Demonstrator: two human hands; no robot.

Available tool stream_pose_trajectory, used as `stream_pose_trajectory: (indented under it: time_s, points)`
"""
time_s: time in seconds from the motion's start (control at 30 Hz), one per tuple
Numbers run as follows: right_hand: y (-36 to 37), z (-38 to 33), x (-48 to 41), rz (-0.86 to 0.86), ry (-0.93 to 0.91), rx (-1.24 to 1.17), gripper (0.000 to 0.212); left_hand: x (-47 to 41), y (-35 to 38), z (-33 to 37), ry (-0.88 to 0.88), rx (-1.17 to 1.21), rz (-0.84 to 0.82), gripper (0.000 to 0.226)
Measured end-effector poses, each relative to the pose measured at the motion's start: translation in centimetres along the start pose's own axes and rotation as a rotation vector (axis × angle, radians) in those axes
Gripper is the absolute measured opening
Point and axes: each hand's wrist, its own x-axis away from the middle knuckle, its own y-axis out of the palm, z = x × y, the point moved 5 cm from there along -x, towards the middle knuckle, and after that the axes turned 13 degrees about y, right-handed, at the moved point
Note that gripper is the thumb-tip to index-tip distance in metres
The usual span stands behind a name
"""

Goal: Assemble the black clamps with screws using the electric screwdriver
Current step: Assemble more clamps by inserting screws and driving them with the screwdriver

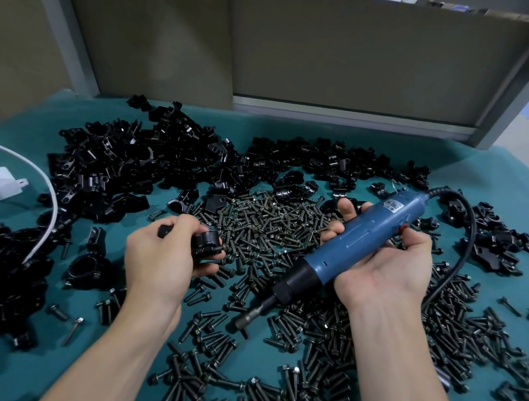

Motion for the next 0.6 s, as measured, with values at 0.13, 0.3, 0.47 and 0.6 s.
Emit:
stream_pose_trajectory:
  time_s: [0.13,0.3,0.47,0.6]
  points:
    - [0.03,-0.07,0.05,0.011,-0.006,0.02,0.034,0.07,-0.01,0.0,0.008,0.002,-0.005,0.018]
    - [0.07,-0.15,0.12,0.017,-0.013,0.029,0.036,0.02,0.09,-0.12,0.015,-0.003,-0.011,0.017]
    - [0.08,-0.02,0.24,0.024,-0.006,0.013,0.035,-0.05,0.1,-0.24,0.02,-0.003,-0.019,0.017]
    - [0.25,0.07,0.39,0.029,-0.042,-0.004,0.032,-0.13,0.06,-0.27,0.028,-0.001,-0.016,0.017]
